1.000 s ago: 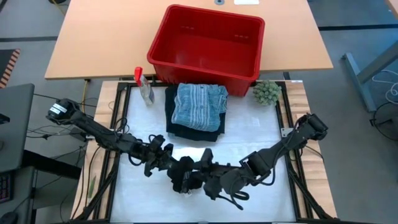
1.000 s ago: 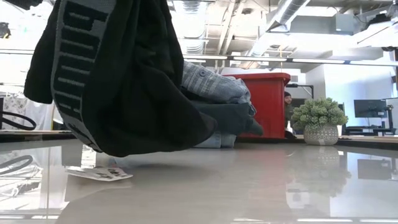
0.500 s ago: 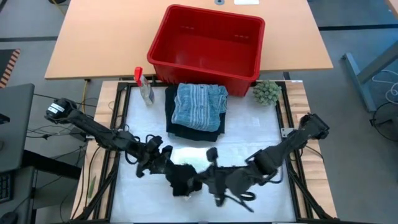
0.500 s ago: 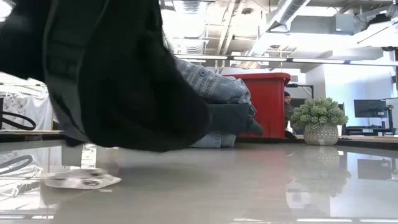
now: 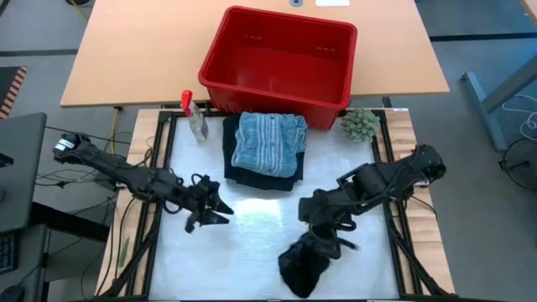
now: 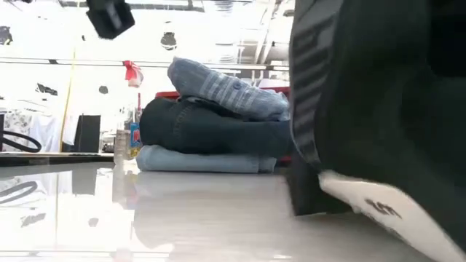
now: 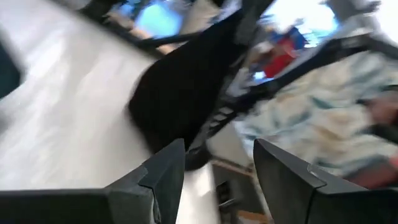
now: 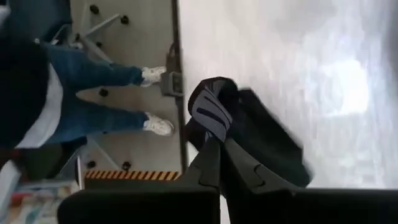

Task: Fold Laundry from Bin
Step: Fold the black underwear from the red laundry

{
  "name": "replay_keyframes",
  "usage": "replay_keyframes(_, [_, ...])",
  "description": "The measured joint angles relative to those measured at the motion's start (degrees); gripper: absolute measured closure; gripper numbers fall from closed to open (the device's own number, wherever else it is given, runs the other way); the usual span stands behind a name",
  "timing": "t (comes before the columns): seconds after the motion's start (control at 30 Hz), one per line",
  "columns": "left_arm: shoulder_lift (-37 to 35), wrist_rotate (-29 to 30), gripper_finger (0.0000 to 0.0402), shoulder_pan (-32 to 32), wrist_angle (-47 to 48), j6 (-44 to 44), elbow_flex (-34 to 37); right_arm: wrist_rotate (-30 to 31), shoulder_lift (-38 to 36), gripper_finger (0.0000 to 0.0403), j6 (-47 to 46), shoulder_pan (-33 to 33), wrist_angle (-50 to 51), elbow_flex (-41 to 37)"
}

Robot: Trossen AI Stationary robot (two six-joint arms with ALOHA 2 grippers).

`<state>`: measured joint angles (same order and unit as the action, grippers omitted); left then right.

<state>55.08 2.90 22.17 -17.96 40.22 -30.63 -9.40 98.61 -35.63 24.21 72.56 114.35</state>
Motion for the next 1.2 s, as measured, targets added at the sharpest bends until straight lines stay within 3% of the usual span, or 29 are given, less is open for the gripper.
replay_keyframes(0.13, [6.93,8.94,0.0223,3.8,0.1,1.71,1.72,-1.88,0.05,0.038,-0.13,-2.43,-1.96,-2.23])
replay_keyframes(0.2, [11.68,11.16,0.0223,5.05,-4.55,0.32,1.7,-2.16,0.07,0.038,-0.38,-3.46,-1.77,-2.23])
replay_keyframes(0.4, [29.96,9.35,0.0223,5.69,-28.11,-4.84,0.61,-2.76,0.11,0.0379,-0.34,-5.89,-0.27,-2.14])
replay_keyframes(0.53, [41.21,9.42,0.0223,5.67,-35.17,-5.98,-3.45,-2.88,0.11,0.0379,0.0,-6.94,0.39,-2.14])
replay_keyframes(0.87, [59.78,4.35,0.0223,5.65,-35.44,-6.22,-17.11,-4.23,0.11,0.0378,1.47,-7.5,0.49,-2.14])
replay_keyframes(1.1, [64.68,0.34,0.0224,4.78,-35.46,-6.01,-23.49,-4.16,0.11,0.0378,1.68,-7.5,0.6,-2.14])
replay_keyframes(1.2, [64.93,-0.27,0.025,4.22,-34.14,-3.42,-23.8,-3.65,0.11,0.0378,2.62,-7.53,1.21,-2.14])
